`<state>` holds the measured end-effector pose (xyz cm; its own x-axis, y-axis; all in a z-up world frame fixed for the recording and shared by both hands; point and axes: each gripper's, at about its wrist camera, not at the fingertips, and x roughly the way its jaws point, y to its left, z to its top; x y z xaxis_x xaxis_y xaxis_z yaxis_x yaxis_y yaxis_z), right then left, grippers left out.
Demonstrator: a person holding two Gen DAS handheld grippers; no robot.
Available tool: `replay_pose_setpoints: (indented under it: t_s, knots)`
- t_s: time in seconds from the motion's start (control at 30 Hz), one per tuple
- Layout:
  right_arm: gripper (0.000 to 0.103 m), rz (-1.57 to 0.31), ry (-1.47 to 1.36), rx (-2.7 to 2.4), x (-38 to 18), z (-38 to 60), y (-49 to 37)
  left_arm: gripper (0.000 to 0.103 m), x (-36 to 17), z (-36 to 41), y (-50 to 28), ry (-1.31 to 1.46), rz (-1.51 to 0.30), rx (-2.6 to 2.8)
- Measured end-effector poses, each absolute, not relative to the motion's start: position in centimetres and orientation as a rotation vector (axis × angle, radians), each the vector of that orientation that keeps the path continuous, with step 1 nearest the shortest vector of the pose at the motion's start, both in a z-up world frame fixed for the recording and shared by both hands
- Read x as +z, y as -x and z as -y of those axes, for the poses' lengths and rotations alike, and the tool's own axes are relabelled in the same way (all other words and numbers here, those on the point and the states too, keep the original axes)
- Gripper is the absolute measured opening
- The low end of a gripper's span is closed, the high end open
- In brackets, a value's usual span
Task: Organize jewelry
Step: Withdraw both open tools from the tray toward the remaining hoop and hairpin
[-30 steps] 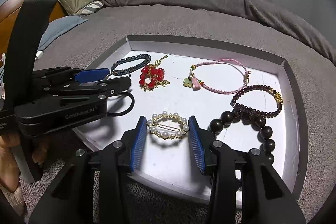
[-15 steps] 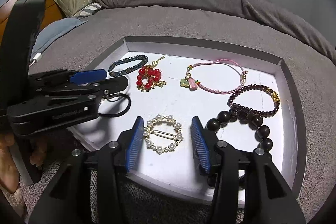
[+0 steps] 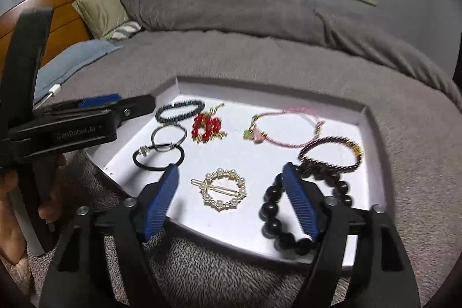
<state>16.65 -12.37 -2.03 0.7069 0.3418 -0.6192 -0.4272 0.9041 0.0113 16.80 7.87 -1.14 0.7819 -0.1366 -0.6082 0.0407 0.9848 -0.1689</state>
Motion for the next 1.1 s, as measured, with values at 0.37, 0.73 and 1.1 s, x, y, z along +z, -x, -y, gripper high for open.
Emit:
replay_pose_setpoints:
  t_s: [0.37,0.73,1.1]
  knots:
    - [0.096,-0.606,0.128,0.344,-0.6,15.0,-11.5,0.089,-0.1,-7.0,-12.3,0.087,-0.650,-0.063]
    - [0.097,-0.614,0.007,0.293,-1.3,20.0,-5.5,0.094,0.4,-7.2,-5.5,0.033,-0.619,-0.055]
    - [0.097,-0.648,0.092,0.344,-2.7,18.4,-2.9,0.095,-1.2,-6.1,-1.9,-0.014,-0.672,-0.089]
